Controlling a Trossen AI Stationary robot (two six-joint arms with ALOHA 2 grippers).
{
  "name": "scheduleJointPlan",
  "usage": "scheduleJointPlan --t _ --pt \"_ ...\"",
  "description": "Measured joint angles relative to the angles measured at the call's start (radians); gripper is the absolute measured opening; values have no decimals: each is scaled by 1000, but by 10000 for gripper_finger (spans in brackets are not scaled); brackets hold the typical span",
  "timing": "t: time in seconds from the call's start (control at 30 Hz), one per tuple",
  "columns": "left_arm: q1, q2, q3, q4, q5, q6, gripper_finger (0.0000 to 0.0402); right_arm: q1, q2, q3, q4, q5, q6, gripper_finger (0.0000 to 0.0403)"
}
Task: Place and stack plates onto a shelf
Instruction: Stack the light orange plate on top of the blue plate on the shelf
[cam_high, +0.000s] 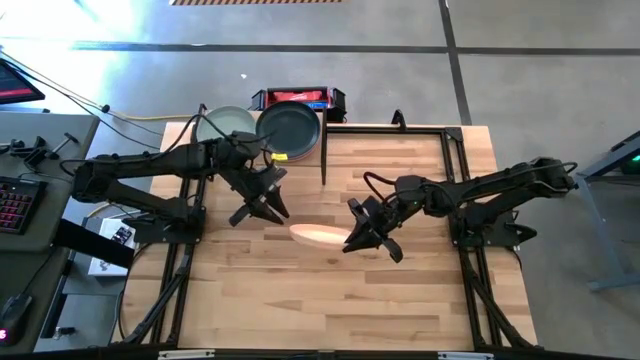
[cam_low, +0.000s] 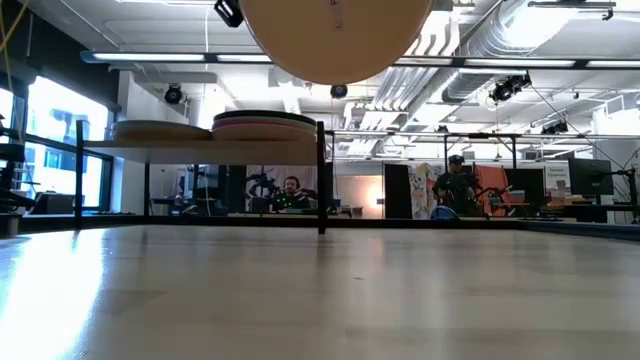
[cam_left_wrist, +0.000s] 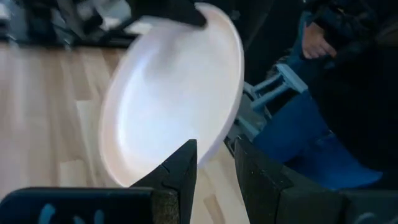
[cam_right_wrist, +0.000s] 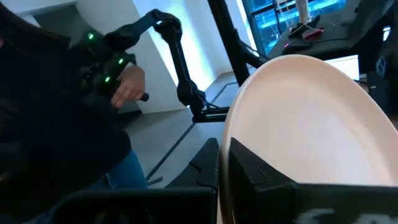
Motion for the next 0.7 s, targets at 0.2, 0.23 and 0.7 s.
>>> scheduleJointPlan --t 0.2,0.23,0.7 --pt "-20 54 0 2 28 1 99 0 0 0 2 15 0 0" --pt "-23 62 0 5 28 3 99 0 0 0 2 15 0 0" --pt "-33 142 0 28 23 35 99 0 0 0 -2 16 1 0"
